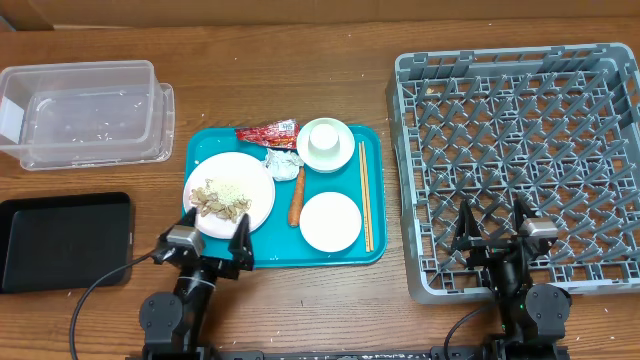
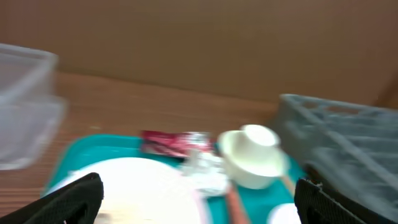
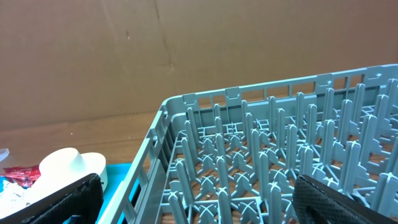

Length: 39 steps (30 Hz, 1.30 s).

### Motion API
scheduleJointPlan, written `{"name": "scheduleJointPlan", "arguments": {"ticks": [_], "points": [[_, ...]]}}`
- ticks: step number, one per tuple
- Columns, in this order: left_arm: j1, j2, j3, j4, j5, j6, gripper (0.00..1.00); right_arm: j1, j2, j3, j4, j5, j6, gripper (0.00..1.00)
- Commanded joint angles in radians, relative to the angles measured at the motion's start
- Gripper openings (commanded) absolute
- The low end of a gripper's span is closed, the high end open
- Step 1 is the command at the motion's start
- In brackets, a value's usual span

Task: Sort waste into correct bins and load items into the dishwasher
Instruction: 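Reach the left gripper to the white plate's rim and grasp it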

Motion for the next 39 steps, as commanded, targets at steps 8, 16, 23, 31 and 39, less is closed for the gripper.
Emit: {"name": "scheduleJointPlan", "arguments": {"ticks": [8,16,23,31,39], "points": [[0.0,-0.011,0.019,0.222,0.32,-0.17,1.0,-0.006,-0.008,-0.01,0.003,0.009,-0.001,1.0],[0.0,0.074,0.276,-0.031,0.279,0.006,1.0,-0.006,-0.008,-0.01,0.003,0.009,-0.001,1.0],[0.0,0.452,0.638,-0.318,0.19,0.1,1.0,-0.006,-0.008,-0.01,0.003,0.009,-0.001,1.0],[0.0,0.871,1.048,-0.47,0.525,0.099,1.0,-0.006,-0.008,-0.01,0.003,0.009,0.0,1.0],[-0.036,1.051,1.232,-0.599,0.522,0.1,1.0,-0.006,-0.008,-0.01,0.003,0.009,-0.001,1.0]]}}
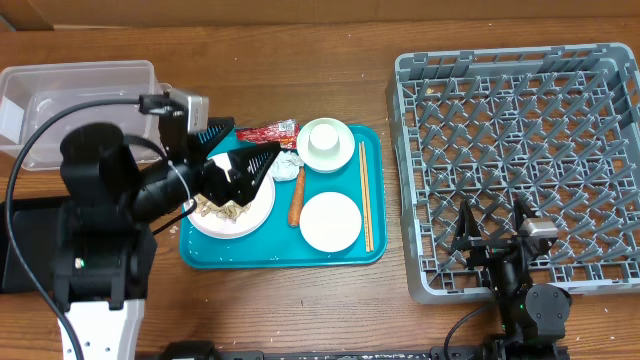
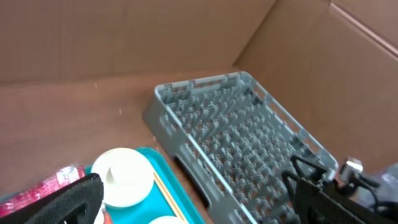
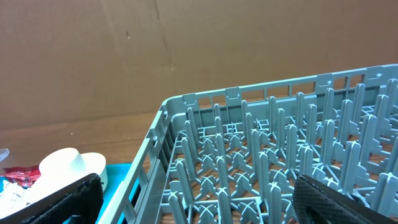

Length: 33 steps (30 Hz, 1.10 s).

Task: Sort waste into correct bins and load items into the dishwasher
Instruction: 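Reach the left gripper to the white plate's rim and grasp it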

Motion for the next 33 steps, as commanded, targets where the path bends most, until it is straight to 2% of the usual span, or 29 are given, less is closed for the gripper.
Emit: {"name": "scheduleJointPlan", "arguments": {"ticks": [1,5,7,8,13,15,16,20,23,28,30,33], "points": [[-0.046,0.065,0.09,-0.113,-0.091,0.016,1.0,-0.005,-0.008,-0.01,0.003,0.008,-0.001,1.0],[-0.183,0.174,0.234,-0.373,-0.5,0.016,1.0,-0.005,-0.008,-0.01,0.003,0.009,-0.001,1.0],[-0.269,0.229,0.293,-0.434,-0.692,0.016,1.0,-0.005,-0.008,-0.01,0.003,0.009,-0.001,1.0],[-0.291,0.242,0.304,-0.435,-0.725,0.016,1.0,-0.005,-0.008,-0.01,0.003,0.008,-0.001,1.0],[-0.369,0.304,0.309,-0.409,-0.676,0.015,1.0,-0.005,-0.008,-0.01,0.003,0.009,-0.001,1.0],[-0.379,0.336,0.309,-0.409,-0.711,0.004,1.0,-0.005,-0.008,-0.01,0.003,0.008,-0.001,1.0],[-0.379,0.352,0.309,-0.417,-0.757,-0.039,1.0,-0.005,-0.008,-0.01,0.003,0.008,-0.001,1.0],[-0.379,0.443,0.309,-0.506,-1.019,-0.336,1.0,-0.005,-0.008,-0.01,0.003,0.009,-0.001,1.0],[-0.382,0.507,0.309,-0.534,-1.01,-0.341,1.0,-0.005,-0.008,-0.01,0.003,0.009,-0.001,1.0],[-0.382,0.62,0.309,-0.539,-0.888,-0.331,1.0,-0.005,-0.008,-0.01,0.003,0.009,-0.001,1.0],[-0.382,0.66,0.309,-0.545,-0.896,-0.288,1.0,-0.005,-0.008,-0.01,0.003,0.009,-0.001,1.0],[-0.382,0.722,0.309,-0.574,-0.944,-0.338,1.0,-0.005,-0.008,-0.01,0.003,0.008,-0.001,1.0]]}}
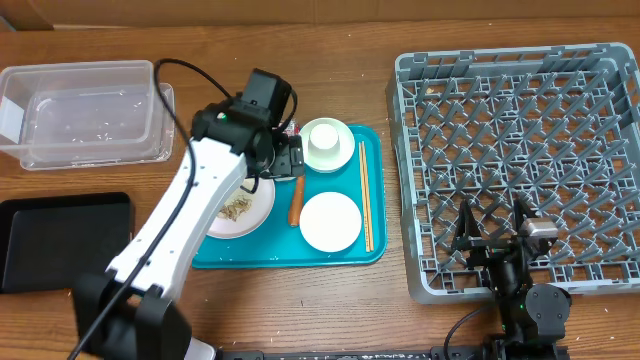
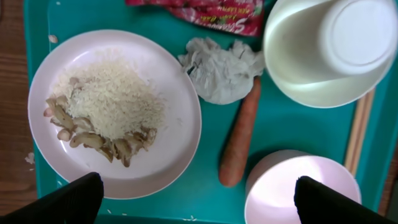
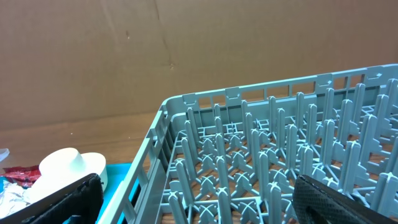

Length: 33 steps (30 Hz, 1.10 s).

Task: Sort waste into correct bins and load items into the dishwasher
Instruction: 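Reach the left gripper to the white plate's rim and grasp it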

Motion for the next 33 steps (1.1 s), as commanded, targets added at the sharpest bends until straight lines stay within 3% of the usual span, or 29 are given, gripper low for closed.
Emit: {"name": "scheduleJointPlan", "arguments": {"ticks": [1,15,18,28,33], "points": [[-0.005,0.077,0.019,-0.031,-0.029,-0.058,1.0,-0.006,-0.008,-0.01,0.003,0.009,-0.001,1.0],[-0.01,0.31,0.019,-0.079,-0.003,-0.016,1.0,-0.006,-0.008,-0.01,0.003,0.009,-0.001,1.0],[-0.01,0.343,0.019,-0.078,-0.005,0.022,0.9,-0.006,-0.008,-0.01,0.003,0.009,-0.001,1.0],[-0.008,0.36,0.003,0.04,-0.051,0.051,0.9,-0.006,-0.008,-0.01,0.003,0.009,0.0,1.0],[-0.008,0.36,-0.052,0.103,-0.075,0.051,0.79,-0.006,-0.008,-0.01,0.003,0.009,-0.001,1.0]]}}
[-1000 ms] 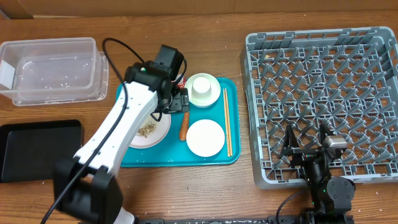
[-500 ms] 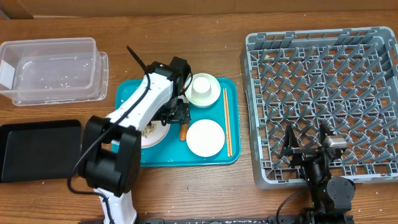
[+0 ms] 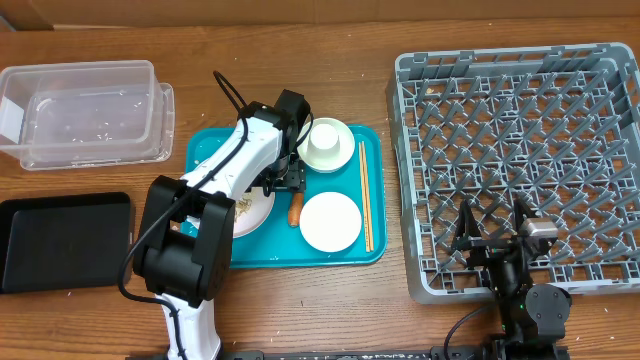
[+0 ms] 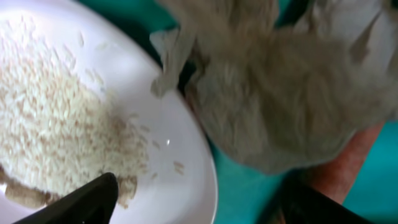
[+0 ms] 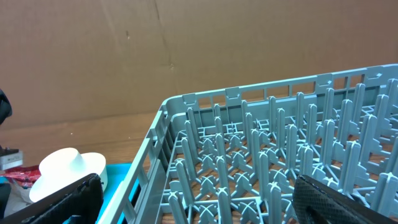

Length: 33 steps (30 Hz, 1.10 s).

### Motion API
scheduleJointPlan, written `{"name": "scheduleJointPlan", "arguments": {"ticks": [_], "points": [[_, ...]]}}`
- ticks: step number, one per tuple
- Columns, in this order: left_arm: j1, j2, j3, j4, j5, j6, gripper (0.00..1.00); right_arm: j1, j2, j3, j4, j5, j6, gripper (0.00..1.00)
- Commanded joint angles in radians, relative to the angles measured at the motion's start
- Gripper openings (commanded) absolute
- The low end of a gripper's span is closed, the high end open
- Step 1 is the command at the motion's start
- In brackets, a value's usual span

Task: Sort waste into correct bins and load items into the dishwasher
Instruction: 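Reach the left gripper to the white plate's rim and grasp it, then lift the white plate with the left gripper and carry it left over the black tray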

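Observation:
My left gripper point(image 4: 196, 190) is open and low over the teal tray point(image 3: 345, 255). Its fingers stand on either side of a crumpled grey-white tissue point(image 4: 292, 93), close to it. The tissue lies between the white plate of rice and scraps point(image 4: 74, 124) and an orange carrot-like stick point(image 4: 357, 155). Overhead, the left gripper point(image 3: 285, 178) hides the tissue and most of the red wrapper. My right gripper point(image 5: 199, 205) is open and parked over the front of the grey dish rack point(image 3: 520, 150).
On the tray are an upturned white cup point(image 3: 325, 143), a small white plate point(image 3: 330, 221) and chopsticks point(image 3: 365, 195). A clear plastic bin point(image 3: 85, 110) stands at the back left, a black tray point(image 3: 60, 240) at the front left. Cardboard walls stand behind.
My left gripper was above the tray, seeing the plate, tissue, carrot and cup whole. Now it is down close to the tissue, still open. The right arm has not moved.
My left arm first rested at the table's front edge by the tray. Then it was raised over the tray's left side, then pointed straight down over the plate and tissue. Now it is low around the tissue. The right arm stayed parked throughout.

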Motion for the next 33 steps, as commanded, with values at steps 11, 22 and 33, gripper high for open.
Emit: {"name": "scheduleJointPlan", "arguments": {"ticks": [11,22,33], "points": [[-0.002,0.013,-0.088,0.061,-0.039,0.009,0.61,-0.005,-0.008,-0.01,0.003,0.009,0.0,1.0],[0.0,0.013,-0.109,0.088,-0.005,0.008,0.35,-0.005,-0.008,-0.01,0.003,0.009,0.0,1.0],[0.0,0.013,-0.109,0.077,-0.011,0.009,0.09,-0.005,-0.008,-0.01,0.003,0.009,0.0,1.0]]}}
